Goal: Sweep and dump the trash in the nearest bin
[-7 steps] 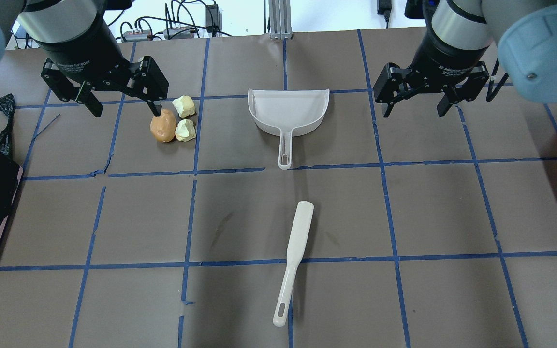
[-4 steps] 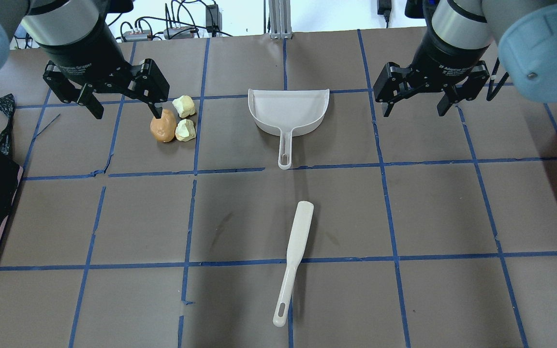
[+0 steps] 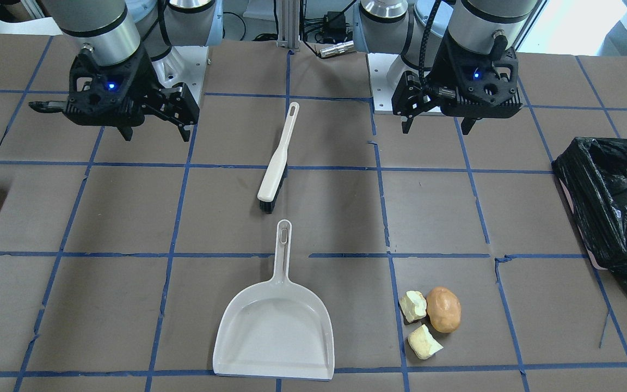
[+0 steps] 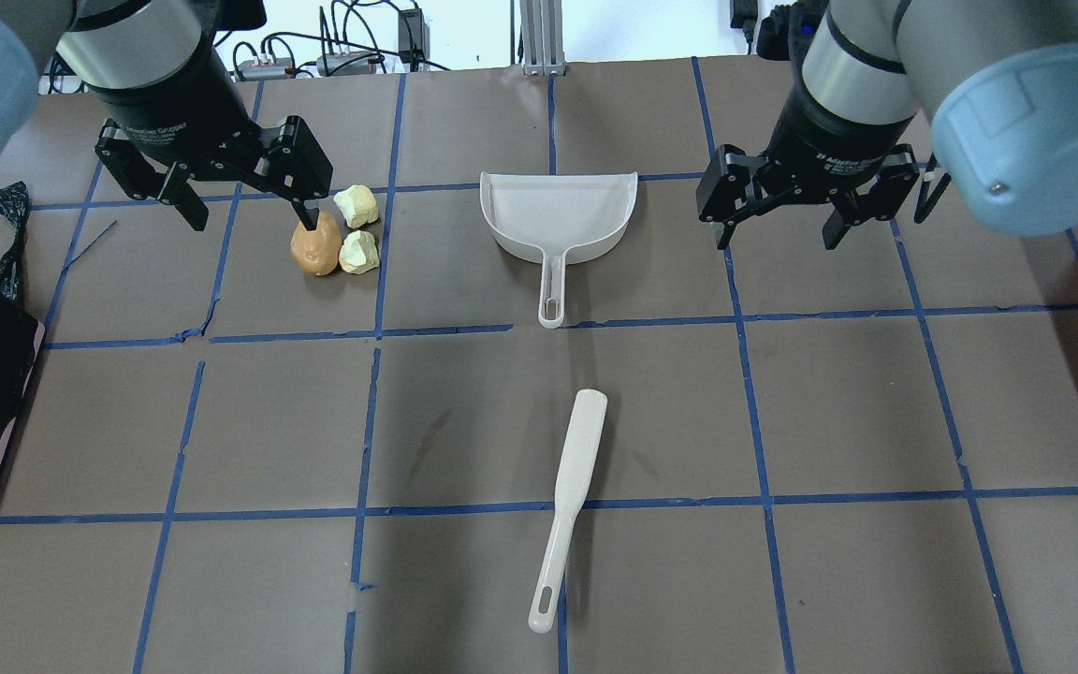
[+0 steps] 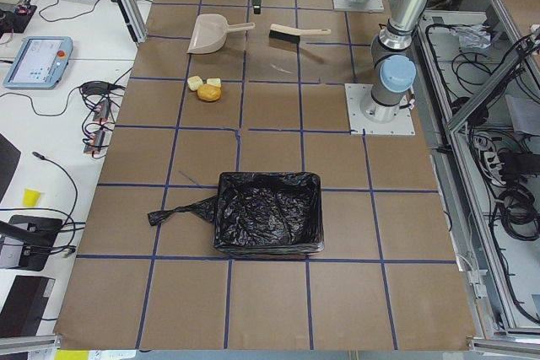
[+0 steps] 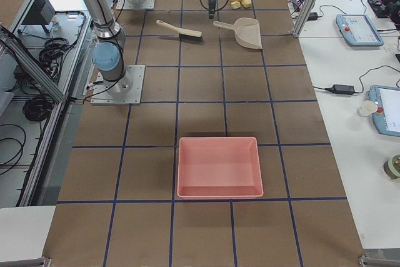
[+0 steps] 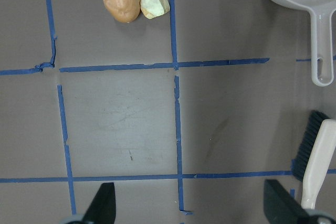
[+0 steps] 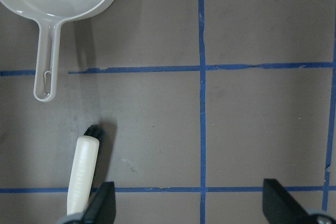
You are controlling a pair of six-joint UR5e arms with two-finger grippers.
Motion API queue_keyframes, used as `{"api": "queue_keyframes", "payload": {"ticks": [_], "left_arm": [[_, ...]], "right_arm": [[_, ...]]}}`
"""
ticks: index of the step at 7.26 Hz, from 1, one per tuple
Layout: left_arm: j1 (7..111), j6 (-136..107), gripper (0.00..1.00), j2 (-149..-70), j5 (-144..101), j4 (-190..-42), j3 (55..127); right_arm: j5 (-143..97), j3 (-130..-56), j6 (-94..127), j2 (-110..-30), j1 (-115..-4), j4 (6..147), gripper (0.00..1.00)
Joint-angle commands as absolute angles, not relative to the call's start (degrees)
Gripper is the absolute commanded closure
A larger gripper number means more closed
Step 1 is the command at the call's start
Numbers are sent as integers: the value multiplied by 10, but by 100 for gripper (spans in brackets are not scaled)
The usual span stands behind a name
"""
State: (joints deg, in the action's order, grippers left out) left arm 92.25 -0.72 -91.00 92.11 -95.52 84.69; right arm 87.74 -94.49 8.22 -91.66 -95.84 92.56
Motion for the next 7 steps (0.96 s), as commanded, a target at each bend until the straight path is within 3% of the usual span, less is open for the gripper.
{"api": "queue_keyframes", "payload": {"ticks": [1, 4, 7], "left_arm": [[923, -11, 0, -911, 920, -955, 851], [922, -5, 0, -911, 922, -954, 858], [924, -6, 0, -921, 918, -873, 902]], "right_arm": [[883, -1003, 144, -932, -1012, 977, 0], [888, -1020, 127, -931, -1001, 998, 0], [889, -985, 15, -934, -884, 996, 0]]}}
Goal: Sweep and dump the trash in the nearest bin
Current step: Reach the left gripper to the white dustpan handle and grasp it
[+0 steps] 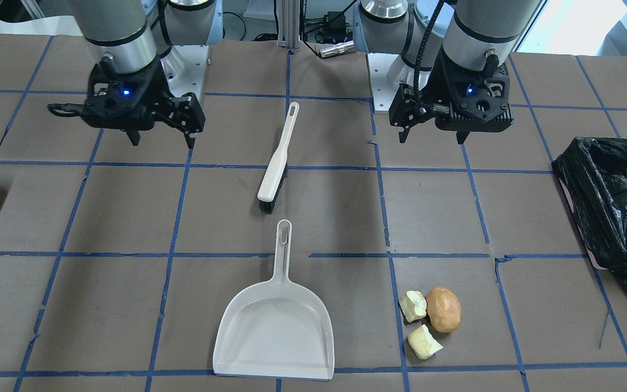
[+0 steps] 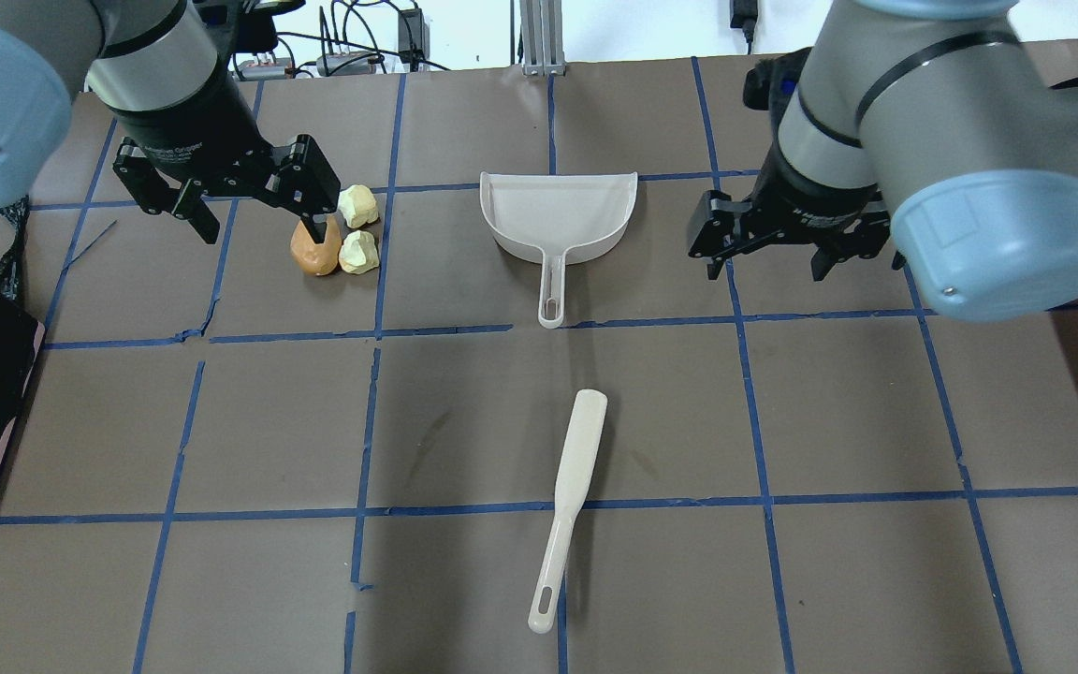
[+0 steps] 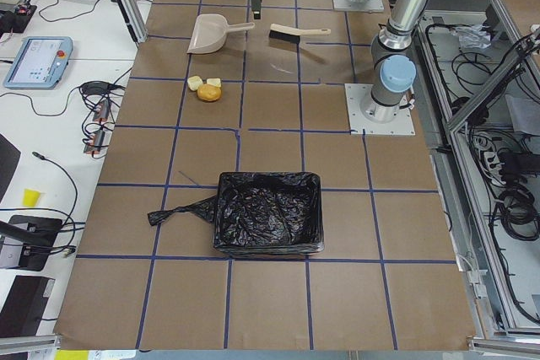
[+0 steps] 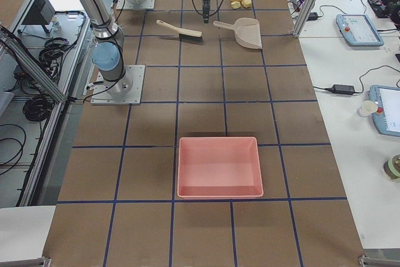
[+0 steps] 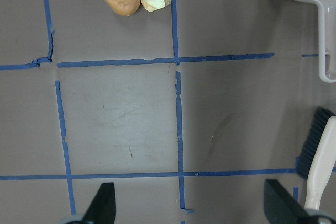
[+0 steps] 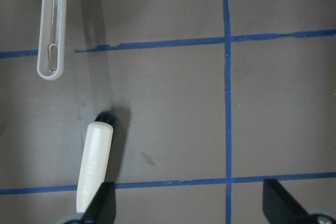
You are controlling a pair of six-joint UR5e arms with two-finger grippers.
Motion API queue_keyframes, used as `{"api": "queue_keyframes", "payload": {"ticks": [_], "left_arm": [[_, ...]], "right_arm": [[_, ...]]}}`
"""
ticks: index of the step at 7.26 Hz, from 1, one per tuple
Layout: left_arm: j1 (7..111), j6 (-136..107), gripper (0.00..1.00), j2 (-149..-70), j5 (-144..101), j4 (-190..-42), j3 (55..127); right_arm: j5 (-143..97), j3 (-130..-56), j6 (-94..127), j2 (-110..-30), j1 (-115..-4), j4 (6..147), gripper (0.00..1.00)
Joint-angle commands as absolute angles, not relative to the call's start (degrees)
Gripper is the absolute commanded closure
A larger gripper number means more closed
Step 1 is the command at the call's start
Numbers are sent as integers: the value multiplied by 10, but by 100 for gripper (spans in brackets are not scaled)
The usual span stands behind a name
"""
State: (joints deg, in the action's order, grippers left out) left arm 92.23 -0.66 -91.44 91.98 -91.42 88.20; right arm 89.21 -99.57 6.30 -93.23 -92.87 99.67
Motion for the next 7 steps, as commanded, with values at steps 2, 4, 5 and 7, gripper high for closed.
{"api": "queue_keyframes", "payload": {"ticks": [2, 4, 5, 7], "left_arm": [[930, -19, 0, -943, 876, -864, 915], [948, -19, 0, -961, 866, -839, 908], [966, -19, 0, -973, 866, -812, 917], [1019, -59, 0, -1036, 867, -712, 918]], "right_arm": [[889, -980, 3, -931, -877, 998, 0], [895, -957, -17, -924, -877, 996, 0], [896, -958, -17, -924, -877, 995, 0], [896, -959, -18, -923, -876, 995, 0]]}}
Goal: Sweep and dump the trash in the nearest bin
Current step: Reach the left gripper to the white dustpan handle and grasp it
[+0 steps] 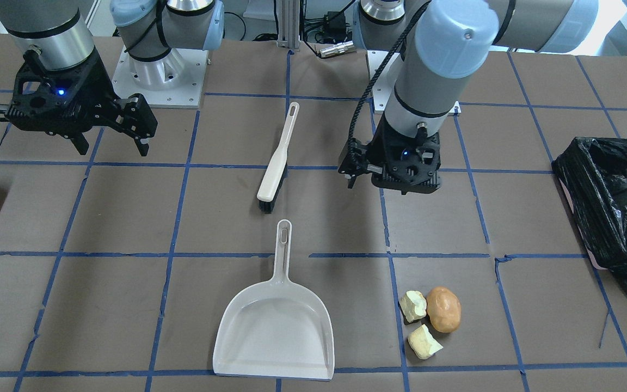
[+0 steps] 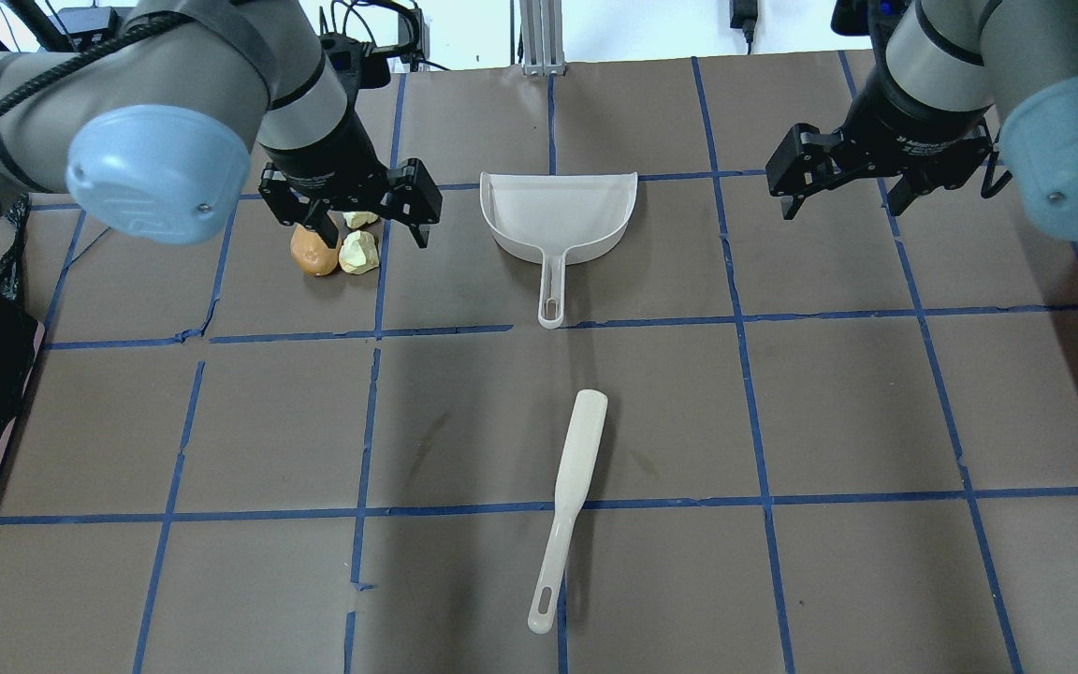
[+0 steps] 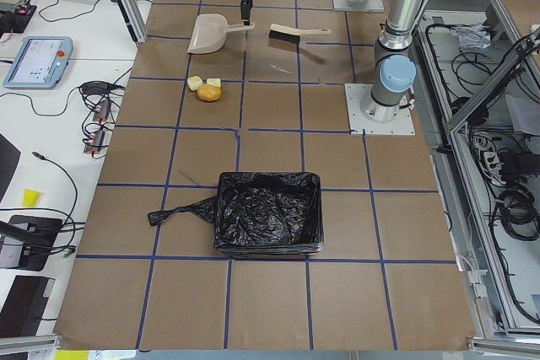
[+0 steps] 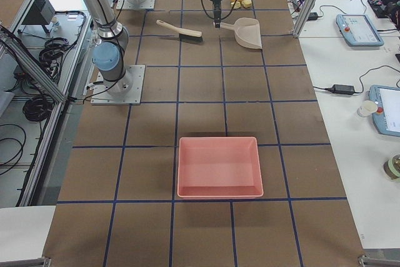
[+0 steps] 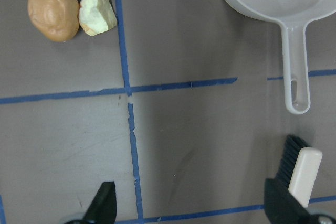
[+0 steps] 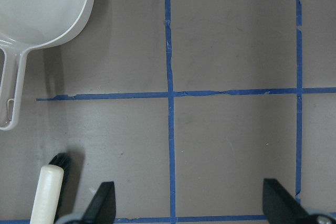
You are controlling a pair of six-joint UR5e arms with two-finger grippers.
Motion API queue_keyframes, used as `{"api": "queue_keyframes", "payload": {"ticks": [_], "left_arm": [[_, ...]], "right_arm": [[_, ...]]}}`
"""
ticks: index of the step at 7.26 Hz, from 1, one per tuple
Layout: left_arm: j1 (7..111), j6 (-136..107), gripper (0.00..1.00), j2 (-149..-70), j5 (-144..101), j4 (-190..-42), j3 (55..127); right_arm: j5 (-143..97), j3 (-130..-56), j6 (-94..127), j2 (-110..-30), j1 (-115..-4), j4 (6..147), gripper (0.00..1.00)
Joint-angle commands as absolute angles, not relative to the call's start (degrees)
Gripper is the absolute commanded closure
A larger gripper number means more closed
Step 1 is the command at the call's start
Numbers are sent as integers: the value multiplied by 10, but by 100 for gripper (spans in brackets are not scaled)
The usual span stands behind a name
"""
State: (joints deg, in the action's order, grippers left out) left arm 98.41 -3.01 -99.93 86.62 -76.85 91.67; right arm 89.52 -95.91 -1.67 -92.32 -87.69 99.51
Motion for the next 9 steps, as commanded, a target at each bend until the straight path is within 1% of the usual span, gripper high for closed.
{"api": "queue_keyframes", "payload": {"ticks": [1, 2, 4, 5, 6, 8, 9], "left_arm": [[1048, -87, 0, -1066, 871, -660, 923], [1059, -114, 0, -1093, 872, -629, 928], [1084, -156, 0, -1109, 872, -565, 966], [1085, -166, 0, -1134, 868, -496, 987], [1092, -204, 0, -1146, 867, -460, 990], [1116, -207, 0, -1153, 870, -459, 996], [1116, -210, 2, -1157, 869, -453, 997]], "right_arm": [[896, -959, -18, -923, -875, 996, 0], [896, -959, -18, -923, -875, 996, 0], [898, -960, -28, -920, -874, 996, 0], [899, -960, -32, -920, -872, 998, 0], [897, -960, -33, -920, -856, 995, 0], [890, -961, -64, -922, -835, 994, 0], [890, -961, -64, -926, -837, 995, 0]]}}
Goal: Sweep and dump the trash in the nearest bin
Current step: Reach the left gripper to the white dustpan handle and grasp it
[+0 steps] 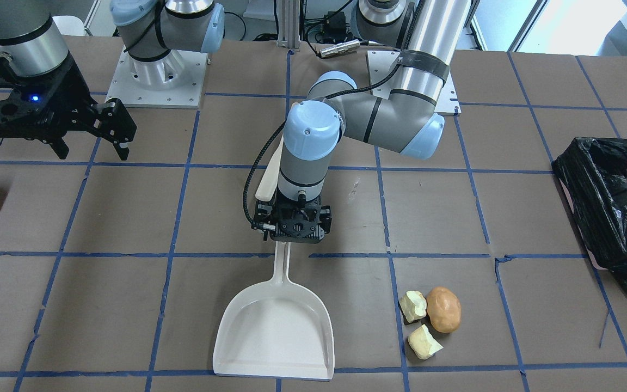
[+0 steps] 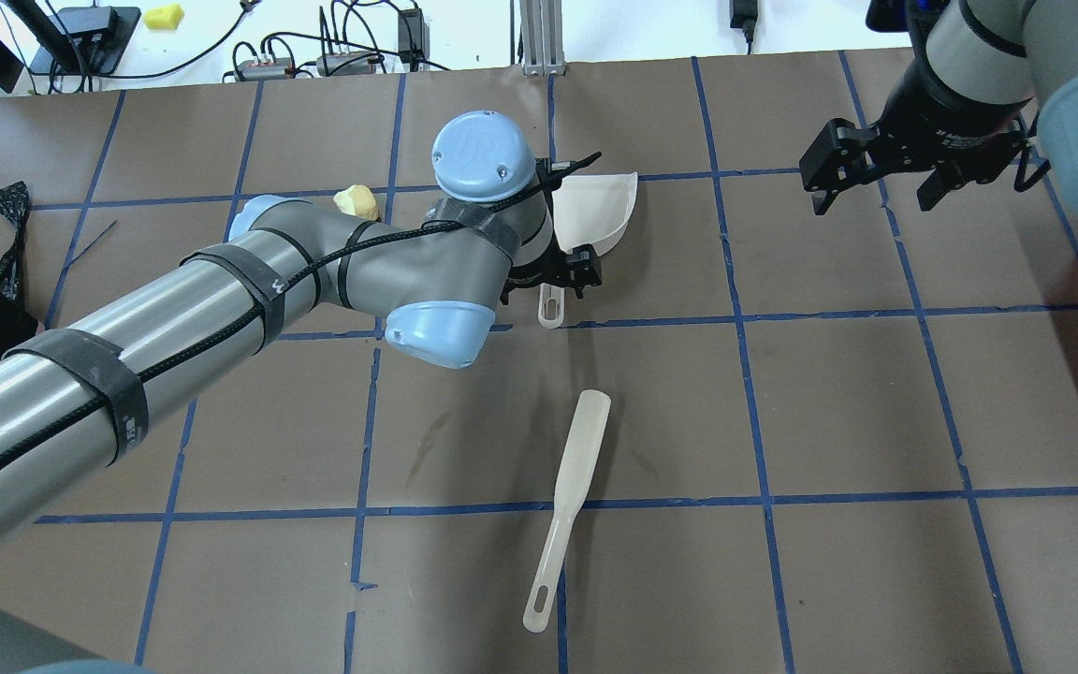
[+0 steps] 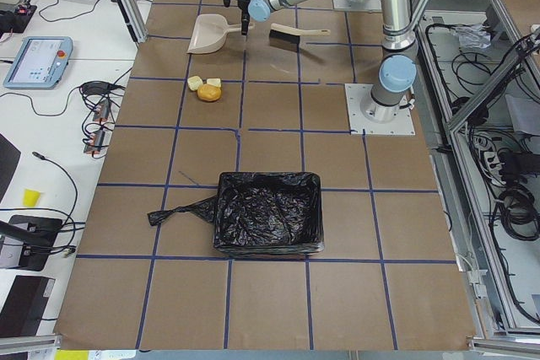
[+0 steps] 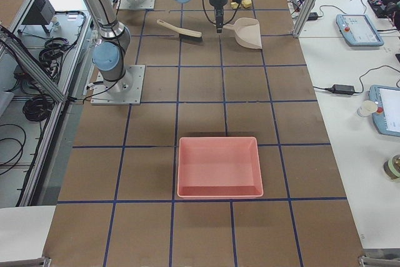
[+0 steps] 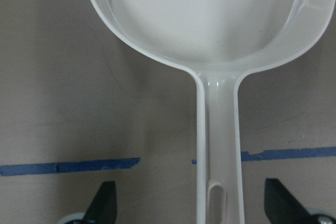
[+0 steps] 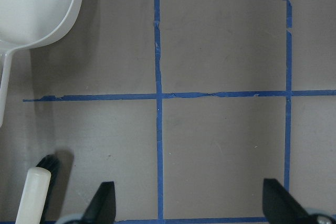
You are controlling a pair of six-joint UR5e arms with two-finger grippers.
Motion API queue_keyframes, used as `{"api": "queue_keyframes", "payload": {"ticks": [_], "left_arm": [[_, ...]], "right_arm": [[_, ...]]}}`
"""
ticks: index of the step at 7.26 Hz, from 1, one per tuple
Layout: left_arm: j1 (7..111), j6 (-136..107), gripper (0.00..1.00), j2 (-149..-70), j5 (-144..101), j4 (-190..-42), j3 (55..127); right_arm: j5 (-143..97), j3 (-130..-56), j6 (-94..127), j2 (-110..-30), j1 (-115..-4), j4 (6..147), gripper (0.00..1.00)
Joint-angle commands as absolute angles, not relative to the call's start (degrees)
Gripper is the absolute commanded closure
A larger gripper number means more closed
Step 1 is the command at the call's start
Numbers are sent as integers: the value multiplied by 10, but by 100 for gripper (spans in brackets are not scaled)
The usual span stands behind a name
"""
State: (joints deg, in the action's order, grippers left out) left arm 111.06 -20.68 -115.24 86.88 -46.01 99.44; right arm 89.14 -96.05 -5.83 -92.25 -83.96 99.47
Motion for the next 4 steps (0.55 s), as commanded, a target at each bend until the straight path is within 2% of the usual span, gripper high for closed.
{"api": "queue_keyframes", "payload": {"ticks": [1, 2, 3, 4], "left_arm": [[1119, -209, 2, -1162, 869, -438, 998], [1119, -207, 7, -1166, 868, -432, 998], [1118, -207, 26, -1174, 869, -430, 996], [1118, -201, 41, -1176, 869, -430, 988]], "right_arm": [[889, -961, -63, -929, -837, 994, 0], [889, -961, -60, -930, -838, 993, 0], [890, -961, -60, -930, -838, 993, 0], [889, -961, -60, -931, -838, 992, 0]]}}
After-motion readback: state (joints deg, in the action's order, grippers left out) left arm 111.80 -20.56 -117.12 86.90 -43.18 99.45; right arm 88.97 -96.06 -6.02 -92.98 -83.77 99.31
